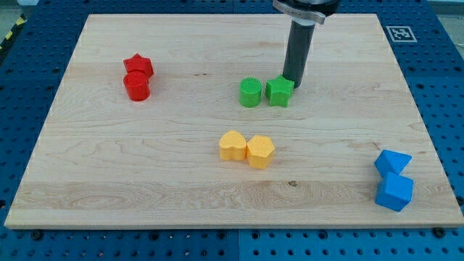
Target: Place yellow hexagon at the top center of the board
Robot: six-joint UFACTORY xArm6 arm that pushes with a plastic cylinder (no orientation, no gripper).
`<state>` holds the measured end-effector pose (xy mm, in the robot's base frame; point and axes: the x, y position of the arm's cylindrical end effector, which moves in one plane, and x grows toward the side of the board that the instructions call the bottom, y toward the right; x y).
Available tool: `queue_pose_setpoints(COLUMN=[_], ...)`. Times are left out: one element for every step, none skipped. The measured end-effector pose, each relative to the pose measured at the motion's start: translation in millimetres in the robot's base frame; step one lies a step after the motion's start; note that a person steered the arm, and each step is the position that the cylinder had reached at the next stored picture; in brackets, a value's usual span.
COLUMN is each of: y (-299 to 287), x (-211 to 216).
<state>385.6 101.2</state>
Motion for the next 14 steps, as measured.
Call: queue_pose_setpoints(y=[15.6, 19.1, 19.1, 30.1, 53.6, 62.1, 59.5, 40.8, 37.7, 37.7, 36.3, 28.8, -5.6, -43.2], x=[6.0, 7.7, 7.7, 7.8, 8.2, 29.4, 61.5, 78.8, 100.4, 117.9, 140.7, 172.1, 189.8, 170.1])
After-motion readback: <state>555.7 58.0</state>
